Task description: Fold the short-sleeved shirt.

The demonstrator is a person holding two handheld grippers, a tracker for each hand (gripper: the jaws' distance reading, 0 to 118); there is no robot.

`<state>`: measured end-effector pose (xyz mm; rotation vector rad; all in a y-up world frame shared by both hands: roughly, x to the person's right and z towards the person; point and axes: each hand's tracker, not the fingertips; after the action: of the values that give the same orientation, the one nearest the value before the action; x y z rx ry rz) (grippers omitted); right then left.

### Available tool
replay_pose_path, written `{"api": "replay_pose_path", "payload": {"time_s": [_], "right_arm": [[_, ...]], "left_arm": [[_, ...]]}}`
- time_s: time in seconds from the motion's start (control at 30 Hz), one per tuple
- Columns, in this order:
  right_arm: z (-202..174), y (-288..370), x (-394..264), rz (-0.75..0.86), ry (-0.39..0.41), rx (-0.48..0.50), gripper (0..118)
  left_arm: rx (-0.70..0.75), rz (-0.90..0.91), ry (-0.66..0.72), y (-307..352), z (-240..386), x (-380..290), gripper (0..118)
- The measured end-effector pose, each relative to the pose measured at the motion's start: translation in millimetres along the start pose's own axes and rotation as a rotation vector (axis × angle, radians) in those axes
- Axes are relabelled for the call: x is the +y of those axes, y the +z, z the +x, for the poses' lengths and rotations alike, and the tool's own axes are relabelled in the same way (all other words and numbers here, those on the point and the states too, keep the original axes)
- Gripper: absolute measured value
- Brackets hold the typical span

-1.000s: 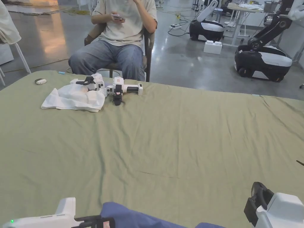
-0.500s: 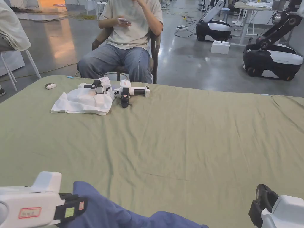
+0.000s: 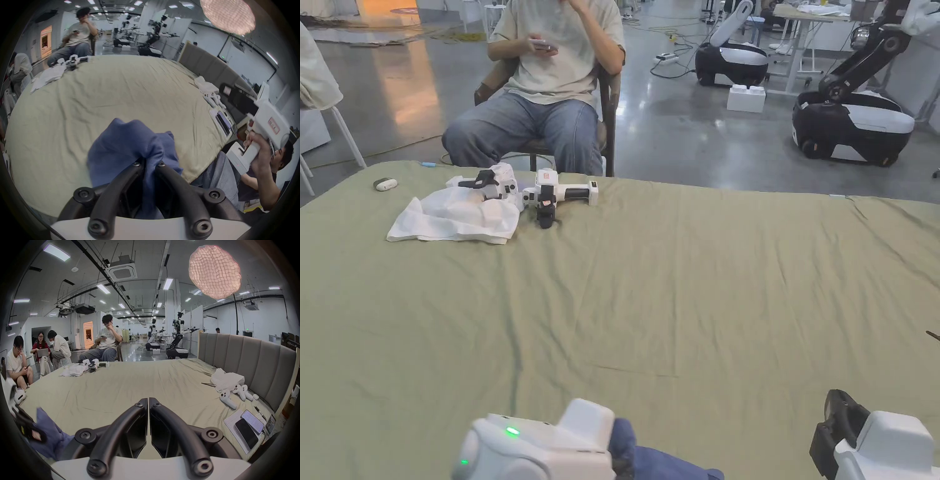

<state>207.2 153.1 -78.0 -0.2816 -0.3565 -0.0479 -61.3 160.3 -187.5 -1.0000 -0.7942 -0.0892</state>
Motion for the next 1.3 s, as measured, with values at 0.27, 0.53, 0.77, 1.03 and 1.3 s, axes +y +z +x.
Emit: {"api": "replay_pose_path", "payload": {"time_s": [0.27, 0.53, 0.77, 1.03, 1.3], "right_arm": [[11, 5, -1, -0.005, -0.009, -0.032, 0], [15, 6, -2, -0.010, -0.014, -0.037, 0], [17, 6, -2, -0.015, -0.019, -0.037, 0], [18, 5, -4, -0.020, -0.020, -0.041, 0], [17, 6, -3, -0.021, -0.022, -0.044, 0]], "left_arm": [[0.021, -0.079, -0.057, -63, 39, -9, 7], [-0.122, -0.031, 0.121, -60, 24, -8, 55], [-0.156, 0.057, 0.182, -36, -3, -1, 49], [-0.293, -0.082, 0.288, -111, -11, -26, 1], [-0.238, -0.046, 0.280, -126, -7, -50, 1]]}}
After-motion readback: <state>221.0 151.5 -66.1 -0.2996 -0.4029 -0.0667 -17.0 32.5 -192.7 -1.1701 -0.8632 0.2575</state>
